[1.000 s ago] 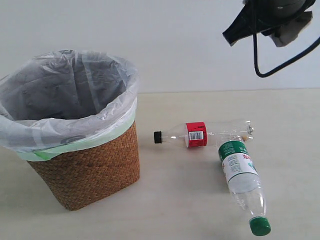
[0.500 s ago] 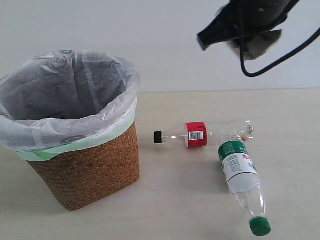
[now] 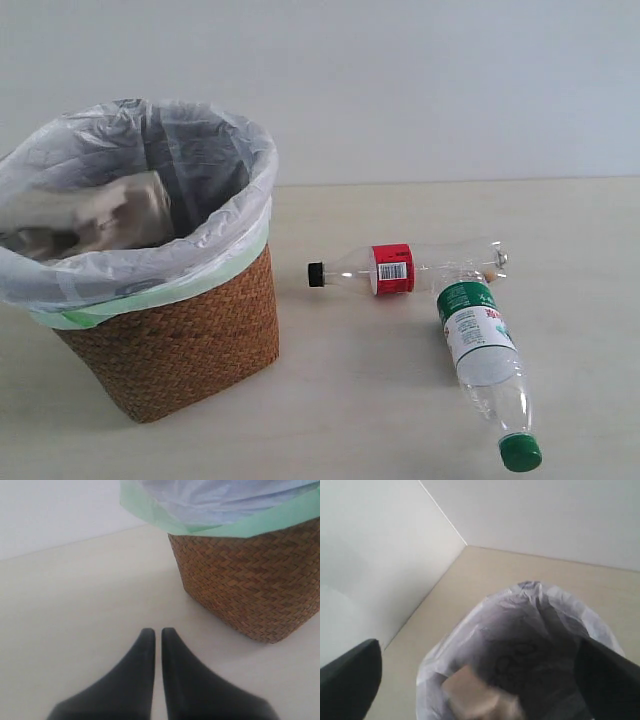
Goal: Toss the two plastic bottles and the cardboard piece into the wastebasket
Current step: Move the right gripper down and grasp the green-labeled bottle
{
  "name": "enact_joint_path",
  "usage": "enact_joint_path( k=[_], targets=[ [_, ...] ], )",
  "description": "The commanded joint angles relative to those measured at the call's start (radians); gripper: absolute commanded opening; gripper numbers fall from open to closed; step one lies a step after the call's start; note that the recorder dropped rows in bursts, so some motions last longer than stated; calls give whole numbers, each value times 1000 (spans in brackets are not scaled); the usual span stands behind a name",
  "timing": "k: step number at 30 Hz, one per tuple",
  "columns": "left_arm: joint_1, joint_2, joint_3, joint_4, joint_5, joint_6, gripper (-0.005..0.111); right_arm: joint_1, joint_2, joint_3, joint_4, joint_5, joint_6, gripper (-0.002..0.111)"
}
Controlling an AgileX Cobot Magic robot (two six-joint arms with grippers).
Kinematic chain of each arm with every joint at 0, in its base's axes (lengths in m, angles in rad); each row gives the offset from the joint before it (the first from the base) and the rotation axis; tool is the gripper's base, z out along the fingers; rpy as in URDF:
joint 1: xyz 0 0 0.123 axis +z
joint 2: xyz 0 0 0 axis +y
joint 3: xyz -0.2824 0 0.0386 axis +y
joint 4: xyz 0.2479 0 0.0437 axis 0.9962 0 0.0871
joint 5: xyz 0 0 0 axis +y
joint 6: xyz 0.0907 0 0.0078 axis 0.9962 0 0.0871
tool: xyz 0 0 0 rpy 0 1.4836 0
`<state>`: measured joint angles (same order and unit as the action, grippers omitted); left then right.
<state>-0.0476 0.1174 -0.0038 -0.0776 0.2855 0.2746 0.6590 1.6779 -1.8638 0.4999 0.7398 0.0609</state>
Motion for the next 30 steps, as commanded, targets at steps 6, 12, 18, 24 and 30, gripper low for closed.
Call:
enact_joint_path(
  k=[6,12,18,24,30],
  targets=[
    [3,-9,4,-8,-8,-9,4,-2,20,-14,-179,160,83,93],
    [3,-9,4,-8,-8,-9,4,-2,28,-14,-490,360,211,77],
    [3,-9,4,-8,-8,-9,4,-2,77,-8,-777,481,217,63],
    [3,-9,4,-8,-8,-9,4,-97,116,161,-716,481,311,64],
    [3,-9,4,-8,-8,-9,4,-200,116,398,-683,481,333,64]
  ],
)
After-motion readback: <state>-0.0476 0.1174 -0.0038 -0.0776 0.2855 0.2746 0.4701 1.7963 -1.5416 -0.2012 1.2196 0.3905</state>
